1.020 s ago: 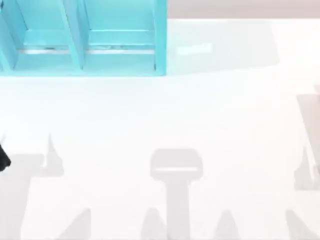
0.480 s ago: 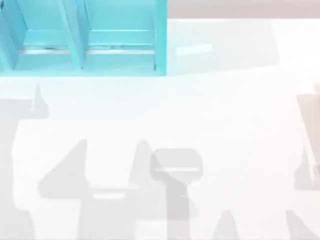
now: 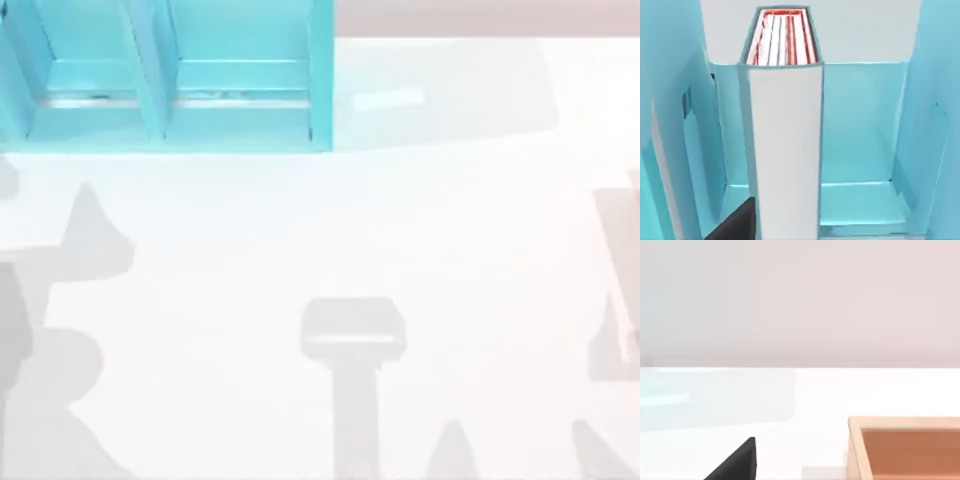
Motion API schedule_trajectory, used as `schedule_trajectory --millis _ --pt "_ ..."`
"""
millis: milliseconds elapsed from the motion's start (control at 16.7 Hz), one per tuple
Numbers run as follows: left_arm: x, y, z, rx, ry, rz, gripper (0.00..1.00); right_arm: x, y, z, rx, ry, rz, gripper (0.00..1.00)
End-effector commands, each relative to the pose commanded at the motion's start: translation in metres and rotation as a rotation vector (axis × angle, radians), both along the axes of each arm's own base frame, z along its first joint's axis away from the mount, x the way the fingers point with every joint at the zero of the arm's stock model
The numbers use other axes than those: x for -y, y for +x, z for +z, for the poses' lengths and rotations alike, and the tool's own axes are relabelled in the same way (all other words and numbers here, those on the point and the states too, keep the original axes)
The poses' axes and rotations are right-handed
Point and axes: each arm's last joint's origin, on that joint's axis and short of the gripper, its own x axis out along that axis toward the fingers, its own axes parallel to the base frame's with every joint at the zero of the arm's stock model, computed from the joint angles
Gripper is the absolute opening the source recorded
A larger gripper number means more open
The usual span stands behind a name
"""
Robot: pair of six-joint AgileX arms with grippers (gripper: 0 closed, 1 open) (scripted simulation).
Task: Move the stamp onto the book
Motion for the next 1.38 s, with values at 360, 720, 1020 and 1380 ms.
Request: schedule_trajectory --millis 360,720,1020,1380 --pt "-0.036 0.015 -0.056 -0.006 -0.001 -0.005 1.00 0.000 0.000 0.000 0.000 0.000 0.000 1.00" --pt "-0.035 0.016 -0.058 -0.010 -0.003 -0.008 1.00 0.000 0.000 0.000 0.000 0.000 0.000 1.00" --pt "-0.038 0.048 -0.060 -0.006 -0.001 -0.005 1.00 0.000 0.000 0.000 0.000 0.000 0.000 1.00" --pt "-0.034 0.103 -0.066 -0.006 -0.001 -0.005 1.00 0.000 0.000 0.000 0.000 0.000 0.000 1.00"
